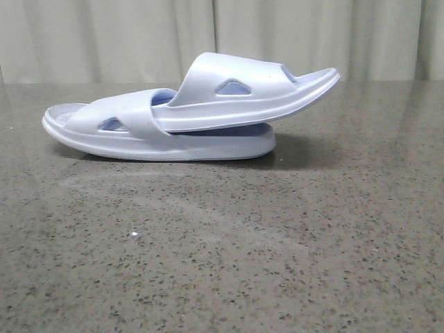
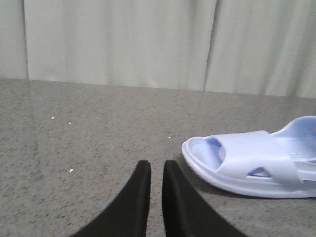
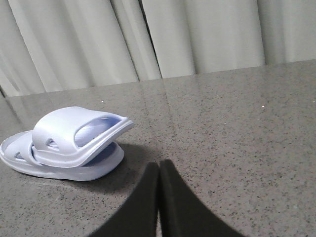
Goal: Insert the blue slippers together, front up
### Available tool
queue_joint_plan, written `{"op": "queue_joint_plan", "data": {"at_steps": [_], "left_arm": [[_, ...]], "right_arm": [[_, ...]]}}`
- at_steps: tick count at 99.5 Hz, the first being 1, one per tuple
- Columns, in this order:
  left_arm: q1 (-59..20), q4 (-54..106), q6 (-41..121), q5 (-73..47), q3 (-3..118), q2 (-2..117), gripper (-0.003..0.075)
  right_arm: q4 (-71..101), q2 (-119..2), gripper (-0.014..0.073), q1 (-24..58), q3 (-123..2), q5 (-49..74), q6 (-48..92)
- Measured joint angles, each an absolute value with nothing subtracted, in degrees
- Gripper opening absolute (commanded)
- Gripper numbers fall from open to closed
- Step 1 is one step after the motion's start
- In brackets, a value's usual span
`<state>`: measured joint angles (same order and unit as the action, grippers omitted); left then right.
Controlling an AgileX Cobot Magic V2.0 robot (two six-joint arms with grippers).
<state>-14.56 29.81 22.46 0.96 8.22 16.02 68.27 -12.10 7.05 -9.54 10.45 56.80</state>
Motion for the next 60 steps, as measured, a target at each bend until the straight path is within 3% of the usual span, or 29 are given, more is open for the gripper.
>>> {"op": "queue_joint_plan", "data": {"at_steps": [19, 60], "left_arm": [[-6.8, 9.1, 3.0, 0.0, 1.9, 8.4, 0.0015], [0.0, 5.0, 0.6, -10.6, -0.2, -0.2, 0.0015]], "right_arm": [[68.3, -12.1, -0.0078, 7.1, -9.5, 10.4, 56.8], [68.3, -12.1, -0.0078, 7.1, -9.4, 10.2, 56.9]]}}
